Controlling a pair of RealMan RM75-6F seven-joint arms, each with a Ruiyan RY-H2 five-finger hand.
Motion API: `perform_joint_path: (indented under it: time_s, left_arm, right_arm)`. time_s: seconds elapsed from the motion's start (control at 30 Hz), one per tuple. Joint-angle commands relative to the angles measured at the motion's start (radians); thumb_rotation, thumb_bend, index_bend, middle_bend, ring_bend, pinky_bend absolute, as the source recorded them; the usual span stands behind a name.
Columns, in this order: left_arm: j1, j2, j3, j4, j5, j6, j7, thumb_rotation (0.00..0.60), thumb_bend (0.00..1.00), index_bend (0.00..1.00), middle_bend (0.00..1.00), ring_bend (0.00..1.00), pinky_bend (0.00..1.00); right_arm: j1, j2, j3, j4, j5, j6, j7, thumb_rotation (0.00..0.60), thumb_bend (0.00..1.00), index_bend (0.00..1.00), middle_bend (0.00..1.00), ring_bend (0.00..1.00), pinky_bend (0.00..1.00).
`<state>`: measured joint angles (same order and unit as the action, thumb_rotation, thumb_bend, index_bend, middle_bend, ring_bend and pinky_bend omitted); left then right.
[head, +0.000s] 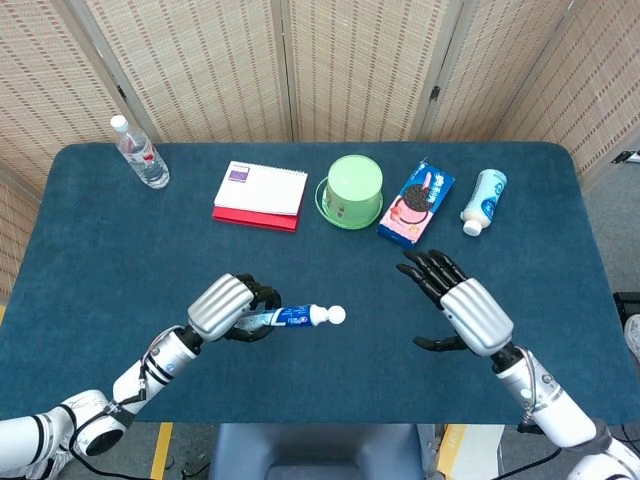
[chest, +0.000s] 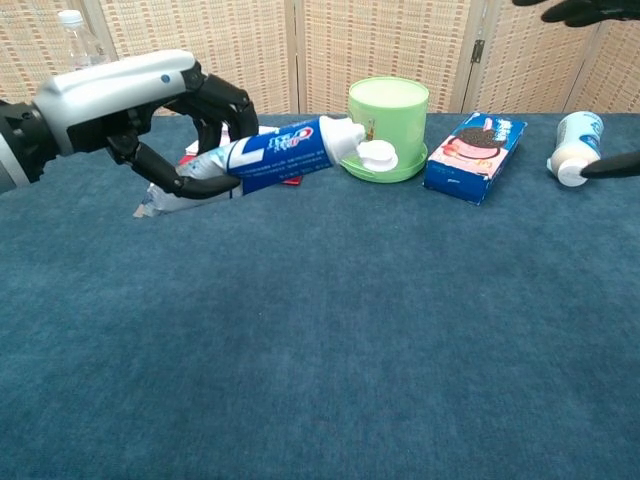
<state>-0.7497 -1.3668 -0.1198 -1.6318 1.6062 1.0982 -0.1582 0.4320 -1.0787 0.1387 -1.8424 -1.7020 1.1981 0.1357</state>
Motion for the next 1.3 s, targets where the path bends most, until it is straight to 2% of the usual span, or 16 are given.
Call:
perform_joint_path:
  time_s: [0.03,0.33,0.67,0.97,1.3]
  left_arm:
    - [-0.013,0.024,-0.009,-0.051,-0.008,-0.014,-0.033,0.600,0.49,0.70,0.74,0.66,0.52]
    - [-0.024,0.047,-0.017,-0.124,-0.005,-0.012,-0.057,0.600,0.49,0.70,0.74,0.66,0.51]
    - [-0.025,0.067,-0.011,-0.152,-0.005,-0.014,-0.052,0.600,0.49,0.71,0.75,0.66,0.51]
    - [-0.017,0.079,0.012,-0.149,0.002,-0.021,0.007,0.600,0.49,0.71,0.75,0.66,0.50]
    - [-0.012,0.060,0.031,-0.121,-0.015,-0.039,0.084,0.600,0.49,0.71,0.75,0.65,0.49]
  right_arm:
    - [0.031,-0.043,0.025,-0.011,0.024,-0.016,-0.036,0.577,0.00,0.00,0.00,0.00,0.00]
    - [0.103,-0.123,0.051,-0.021,0.047,-0.048,-0.079,0.577,0.00,0.00,0.00,0.00,0.00]
    - [0.157,-0.186,0.064,-0.001,0.048,-0.049,-0.100,0.577,0.00,0.00,0.00,0.00,0.00]
    - [0.183,-0.207,0.078,-0.008,0.052,-0.035,-0.169,0.578,0.00,0.00,0.00,0.00,0.00]
    - [0.201,-0.220,0.074,-0.033,0.078,-0.038,-0.188,0.579,0.00,0.00,0.00,0.00,0.00]
